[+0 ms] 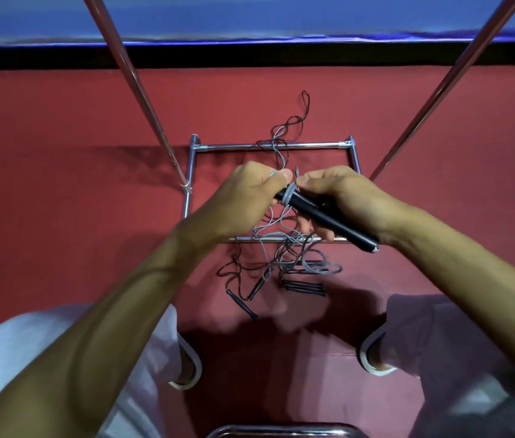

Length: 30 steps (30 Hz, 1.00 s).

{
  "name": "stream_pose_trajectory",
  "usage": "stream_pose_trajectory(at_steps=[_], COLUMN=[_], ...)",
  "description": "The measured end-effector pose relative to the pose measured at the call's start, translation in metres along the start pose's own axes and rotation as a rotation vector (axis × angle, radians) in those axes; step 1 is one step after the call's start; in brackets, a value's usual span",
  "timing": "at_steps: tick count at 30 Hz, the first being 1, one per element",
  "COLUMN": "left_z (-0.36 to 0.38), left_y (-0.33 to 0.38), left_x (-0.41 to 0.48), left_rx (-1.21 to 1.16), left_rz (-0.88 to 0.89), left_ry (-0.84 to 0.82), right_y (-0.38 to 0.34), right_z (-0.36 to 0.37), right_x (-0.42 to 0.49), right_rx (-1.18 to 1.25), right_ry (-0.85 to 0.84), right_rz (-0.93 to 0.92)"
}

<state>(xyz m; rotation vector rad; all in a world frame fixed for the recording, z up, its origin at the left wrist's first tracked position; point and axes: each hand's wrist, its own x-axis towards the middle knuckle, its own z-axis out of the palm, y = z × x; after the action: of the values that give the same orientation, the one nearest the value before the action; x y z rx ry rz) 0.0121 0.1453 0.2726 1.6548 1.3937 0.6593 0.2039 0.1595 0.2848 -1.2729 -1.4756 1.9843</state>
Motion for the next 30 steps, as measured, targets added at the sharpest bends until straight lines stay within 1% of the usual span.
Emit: stream_pose_trajectory(at_steps=[2, 6, 9, 11, 15, 18, 21, 24, 28, 30], left_z=[0.006, 0.01, 0.013, 0.015, 0.012, 0.012, 0.008, 0.0, -0.002, -0.002], left_y=[-0.001, 0.0, 0.002, 0.004, 0.009, 0.011, 0.019, 0.025, 0.028, 0.027], left_x=[0.001, 0.005, 0.007, 0.008, 0.009, 0.009, 0.001, -0.002, -0.006, -0.009], left_rx=[-0.058, -0.207, -0.221, -0.235, -0.332, -0.402, -0.569, -0.748, -0.91, -0.984], left_rz=[-0.017, -0.076, -0.067, -0.054, -0.11, -0.13, -0.161, -0.201, -0.291, -0.337], left_ry=[0.042, 0.066, 0.109, 0.105, 0.048, 0.023, -0.026, -0.035, -0.106, -0.131], right_y=[0.002, 0.0, -0.004, -0.004, -0.003, -0.006, -0.012, -0.016, -0.008, -0.002], right_z=[0.003, 0.011, 0.016, 0.016, 0.016, 0.01, 0.003, -0.005, -0.013, -0.01], right_x=[0.004, 0.005, 0.003, 0.002, 0.001, 0.005, 0.008, 0.012, 0.015, 0.016], right_rx=[-0.009, 0.014, -0.086, -0.136, -0.109, -0.048, 0.009, 0.087, 0.256, 0.325], right_ry=[0.075, 0.158, 0.236, 0.273, 0.266, 0.189, 0.105, 0.046, -0.206, -0.273], right_rz=[-0.045, -0.053, -0.107, -0.127, -0.133, -0.188, -0.21, -0.134, 0.005, 0.099])
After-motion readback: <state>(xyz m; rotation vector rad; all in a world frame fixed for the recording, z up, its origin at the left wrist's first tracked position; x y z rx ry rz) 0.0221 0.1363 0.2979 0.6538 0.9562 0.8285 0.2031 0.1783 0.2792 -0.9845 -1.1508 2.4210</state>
